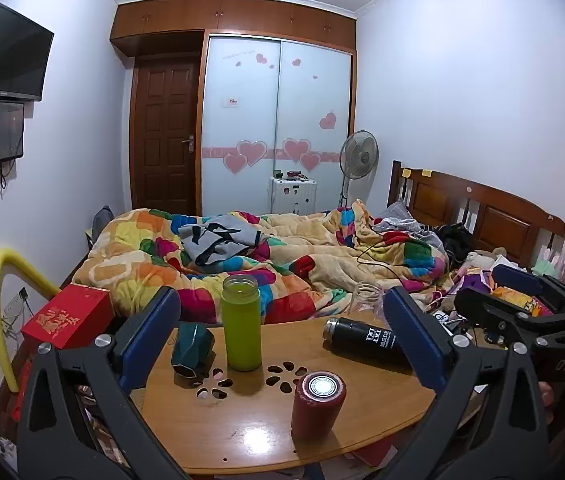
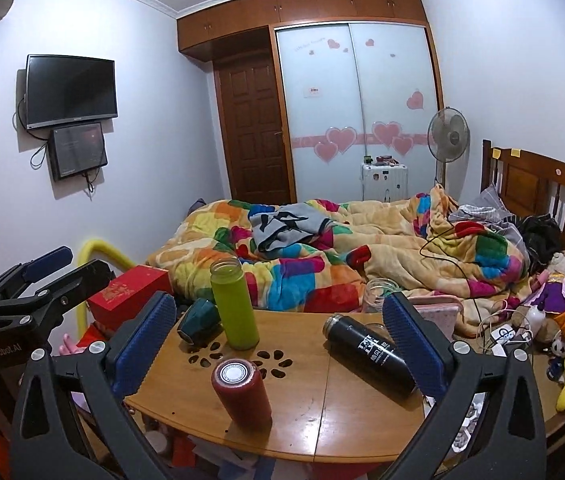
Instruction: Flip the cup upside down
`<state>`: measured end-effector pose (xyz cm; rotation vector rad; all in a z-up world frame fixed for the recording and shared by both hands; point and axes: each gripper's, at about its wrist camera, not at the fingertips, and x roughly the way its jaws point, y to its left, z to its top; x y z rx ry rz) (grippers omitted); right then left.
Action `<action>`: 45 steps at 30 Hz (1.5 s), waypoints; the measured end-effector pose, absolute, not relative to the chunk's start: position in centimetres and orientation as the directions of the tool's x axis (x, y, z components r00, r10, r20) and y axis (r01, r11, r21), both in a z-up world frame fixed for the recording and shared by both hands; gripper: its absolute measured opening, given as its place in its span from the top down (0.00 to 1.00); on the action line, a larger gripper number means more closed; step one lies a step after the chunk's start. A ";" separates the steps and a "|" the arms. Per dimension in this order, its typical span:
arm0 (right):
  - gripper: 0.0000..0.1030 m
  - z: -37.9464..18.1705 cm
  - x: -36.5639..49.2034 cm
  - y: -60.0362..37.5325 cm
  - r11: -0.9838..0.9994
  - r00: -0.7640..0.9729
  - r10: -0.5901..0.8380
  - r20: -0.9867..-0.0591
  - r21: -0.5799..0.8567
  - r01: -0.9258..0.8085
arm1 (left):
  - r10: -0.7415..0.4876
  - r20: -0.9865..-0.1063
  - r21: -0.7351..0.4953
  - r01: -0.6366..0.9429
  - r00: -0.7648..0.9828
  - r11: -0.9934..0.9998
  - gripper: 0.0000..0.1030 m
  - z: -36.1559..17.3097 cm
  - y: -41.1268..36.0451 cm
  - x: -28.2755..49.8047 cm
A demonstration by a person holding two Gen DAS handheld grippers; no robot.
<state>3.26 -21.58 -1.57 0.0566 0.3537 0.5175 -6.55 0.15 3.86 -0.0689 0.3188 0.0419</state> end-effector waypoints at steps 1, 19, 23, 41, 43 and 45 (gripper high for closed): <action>0.00 -1.6 3.3 -21.6 0.868 0.810 0.495 -0.316 0.141 -0.475 | 0.031 -0.315 -0.059 -0.052 0.949 0.997 0.00 3.9 0.3 -6.5; 0.00 -1.5 3.4 -21.4 0.869 0.811 0.493 -0.314 0.135 -0.476 | 0.031 -0.309 -0.054 -0.050 0.951 0.997 0.00 4.1 0.6 -6.2; 0.00 -1.5 3.4 -21.4 0.869 0.811 0.494 -0.314 0.136 -0.477 | 0.033 -0.305 -0.050 -0.051 0.952 0.997 0.00 4.3 0.7 -6.2; 0.00 -1.5 3.3 -21.5 0.869 0.811 0.494 -0.313 0.134 -0.477 | 0.026 -0.305 -0.054 -0.044 0.952 0.998 0.00 4.5 0.7 -6.2; 0.00 -1.6 3.3 -21.5 0.868 0.811 0.494 -0.313 0.135 -0.477 | 0.024 -0.305 -0.055 -0.043 0.952 0.998 0.00 4.4 0.6 -6.2; 0.00 -1.5 3.3 -21.5 0.869 0.812 0.492 -0.313 0.133 -0.476 | 0.017 -0.305 -0.056 -0.036 0.952 0.998 0.00 4.3 0.5 -6.1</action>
